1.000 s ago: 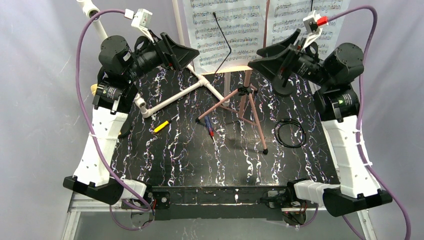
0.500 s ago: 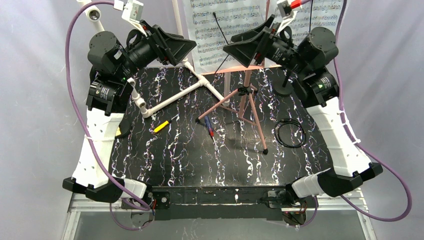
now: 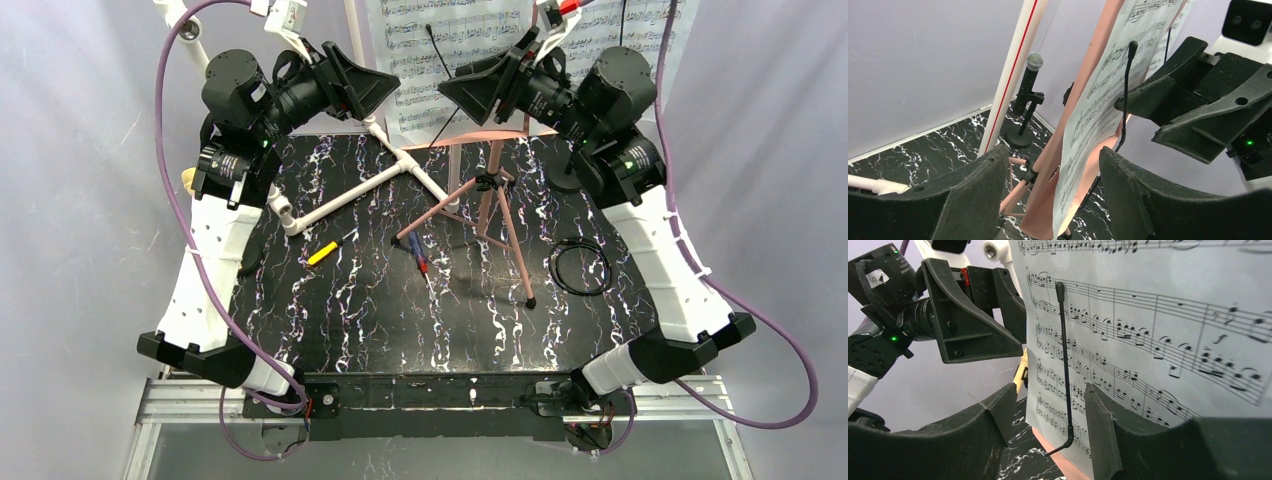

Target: Pack up the instrument practice props

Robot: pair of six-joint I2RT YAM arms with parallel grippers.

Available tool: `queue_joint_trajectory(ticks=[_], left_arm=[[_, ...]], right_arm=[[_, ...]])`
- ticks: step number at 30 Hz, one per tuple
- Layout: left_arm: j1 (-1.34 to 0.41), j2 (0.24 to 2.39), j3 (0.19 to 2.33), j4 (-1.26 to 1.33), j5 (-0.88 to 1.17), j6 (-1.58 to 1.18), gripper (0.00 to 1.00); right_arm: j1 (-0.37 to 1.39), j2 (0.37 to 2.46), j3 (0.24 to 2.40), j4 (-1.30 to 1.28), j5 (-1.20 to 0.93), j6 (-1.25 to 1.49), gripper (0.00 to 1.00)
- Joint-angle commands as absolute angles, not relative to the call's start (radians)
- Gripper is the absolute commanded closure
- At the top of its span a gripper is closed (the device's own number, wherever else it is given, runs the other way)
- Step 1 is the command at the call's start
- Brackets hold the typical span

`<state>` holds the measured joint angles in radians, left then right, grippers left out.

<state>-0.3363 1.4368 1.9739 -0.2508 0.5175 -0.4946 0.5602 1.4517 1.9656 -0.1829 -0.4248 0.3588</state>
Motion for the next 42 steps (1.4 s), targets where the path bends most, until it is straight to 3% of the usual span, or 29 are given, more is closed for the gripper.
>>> queue_joint_trajectory(ticks=[1, 15, 42], left_arm=[[-0.341, 1.417, 2.002, -0.24, 0.53, -0.486, 0.36], [-0.341, 1.394, 1.974, -0.205, 0.543, -0.489, 0.46], [-0.341, 1.342, 1.91, -0.086, 0.616, -0.546, 0.56]], right_arm=[[0.587, 1.479, 2.009, -0.163, -0.417, 0.34, 0.41], [0.606, 1.508, 2.013, -0.149, -0.419, 0.345, 0.65], [0.615, 1.509, 1.989, -0.119, -0.414, 0.349, 0.67]])
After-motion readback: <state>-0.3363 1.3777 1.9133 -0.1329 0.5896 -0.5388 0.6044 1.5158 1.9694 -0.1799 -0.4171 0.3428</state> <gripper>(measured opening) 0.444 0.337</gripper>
